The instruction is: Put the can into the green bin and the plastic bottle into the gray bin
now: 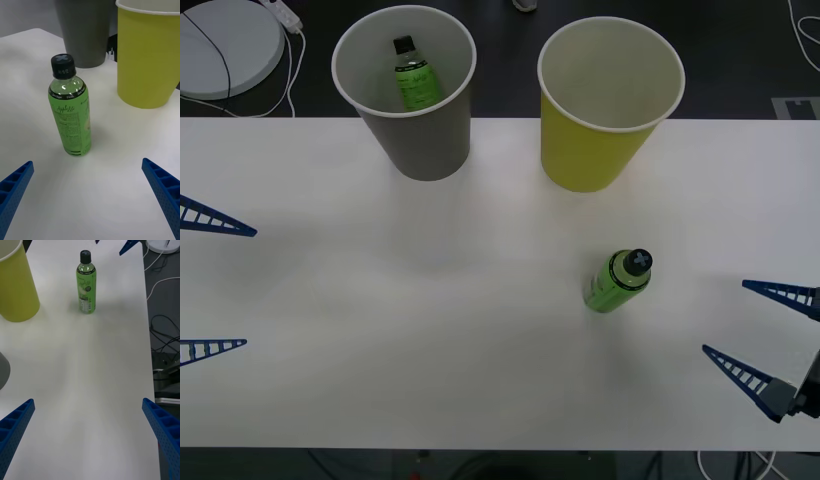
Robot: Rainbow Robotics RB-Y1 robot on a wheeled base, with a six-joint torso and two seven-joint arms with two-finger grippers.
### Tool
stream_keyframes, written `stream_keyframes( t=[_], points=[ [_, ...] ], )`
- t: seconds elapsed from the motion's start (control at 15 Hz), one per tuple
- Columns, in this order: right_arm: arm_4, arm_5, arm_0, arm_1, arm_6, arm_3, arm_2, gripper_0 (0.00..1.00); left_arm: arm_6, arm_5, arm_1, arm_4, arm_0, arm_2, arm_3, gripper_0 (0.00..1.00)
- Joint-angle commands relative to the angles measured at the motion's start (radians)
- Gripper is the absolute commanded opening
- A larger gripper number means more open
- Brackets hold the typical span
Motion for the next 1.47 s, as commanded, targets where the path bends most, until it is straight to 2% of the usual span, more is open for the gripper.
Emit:
stream_keyframes(
  t=[0.07, 0.8, 1.47],
  points=[
    [-0.038, 0.004, -0.032, 0.000, 0.039, 0.028, 0.054, 1.00, 0.000, 0.000, 0.000, 0.000, 0.000, 0.000, 0.000, 1.00],
    [-0.039, 0.008, -0.192, 0.046, 0.082, 0.107, 0.174, 1.00, 0.000, 0.000, 0.000, 0.000, 0.000, 0.000, 0.000, 1.00],
    [-0.041, 0.082, -0.302, 0.068, 0.091, 0.110, 0.289, 1.00, 0.000, 0.000, 0.000, 0.000, 0.000, 0.000, 0.000, 1.00]
  ],
)
